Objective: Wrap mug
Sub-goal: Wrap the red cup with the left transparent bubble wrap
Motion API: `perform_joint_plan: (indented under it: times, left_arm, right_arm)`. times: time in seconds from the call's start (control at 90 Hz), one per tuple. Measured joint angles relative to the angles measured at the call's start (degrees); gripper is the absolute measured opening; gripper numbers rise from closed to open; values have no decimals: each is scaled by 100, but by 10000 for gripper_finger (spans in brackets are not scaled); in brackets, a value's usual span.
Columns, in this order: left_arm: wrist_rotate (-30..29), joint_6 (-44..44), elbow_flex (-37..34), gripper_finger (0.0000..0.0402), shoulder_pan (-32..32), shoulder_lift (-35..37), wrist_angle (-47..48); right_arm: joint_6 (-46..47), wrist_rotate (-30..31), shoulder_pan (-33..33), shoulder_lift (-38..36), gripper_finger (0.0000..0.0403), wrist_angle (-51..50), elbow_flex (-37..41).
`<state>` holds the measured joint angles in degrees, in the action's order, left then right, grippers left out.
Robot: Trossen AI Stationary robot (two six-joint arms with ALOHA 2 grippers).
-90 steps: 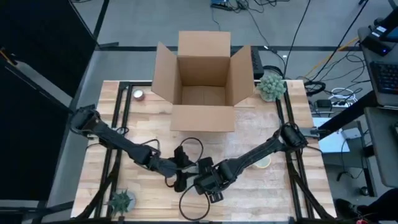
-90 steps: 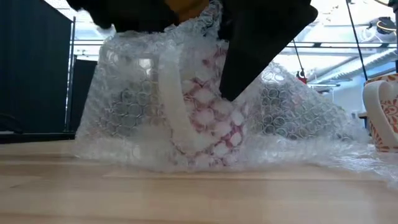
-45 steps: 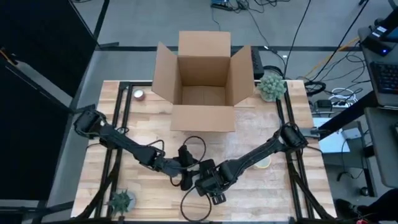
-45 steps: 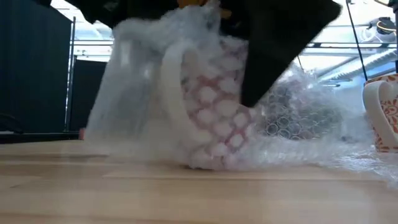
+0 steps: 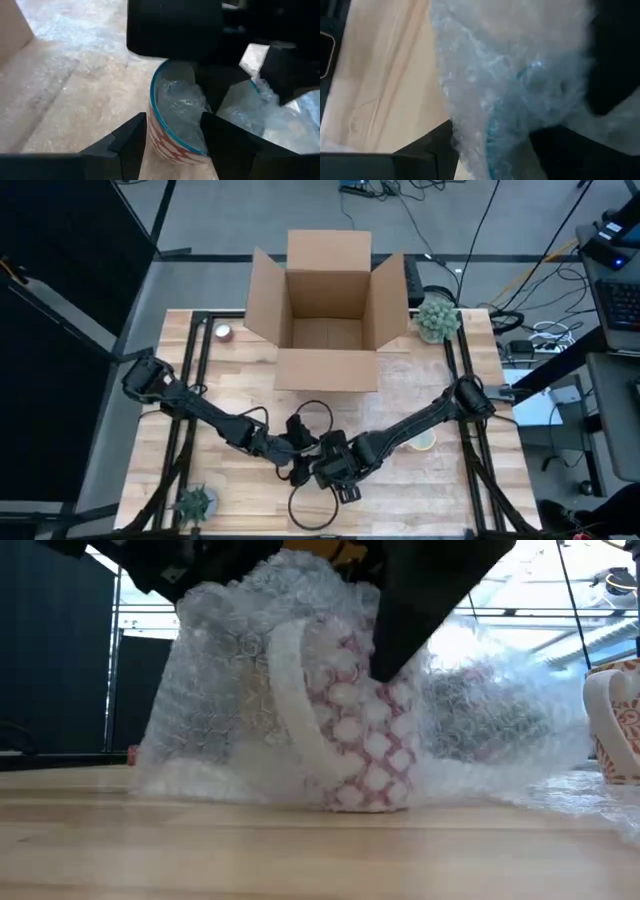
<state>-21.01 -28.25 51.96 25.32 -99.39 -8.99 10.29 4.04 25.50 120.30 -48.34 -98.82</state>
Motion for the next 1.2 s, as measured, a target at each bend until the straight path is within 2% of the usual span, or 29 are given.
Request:
perform_joint_plan:
  times: [0.467,0.533,0.644,0.789,1.2]
  left_arm:
    - [-9,1,-15,180,-5,-5,-14]
    - [-9,1,-15,180,-5,-7,-22]
    - [-14,0,-15,180,-5,-9,-38]
    - [-9,0,-22,180,-5,-13,-154]
    - [-31,-27,-24,180,-7,19,-204]
  right_arm:
    - [-8,-26,-4,-899,205,-198,6]
    - [-28,153,-7,-1072,205,-266,6]
    - [-44,783,-38,-1263,205,-276,3]
    - [95,1391,-174,-1098,205,-247,61]
    - [404,1382,-450,-113,205,-170,177]
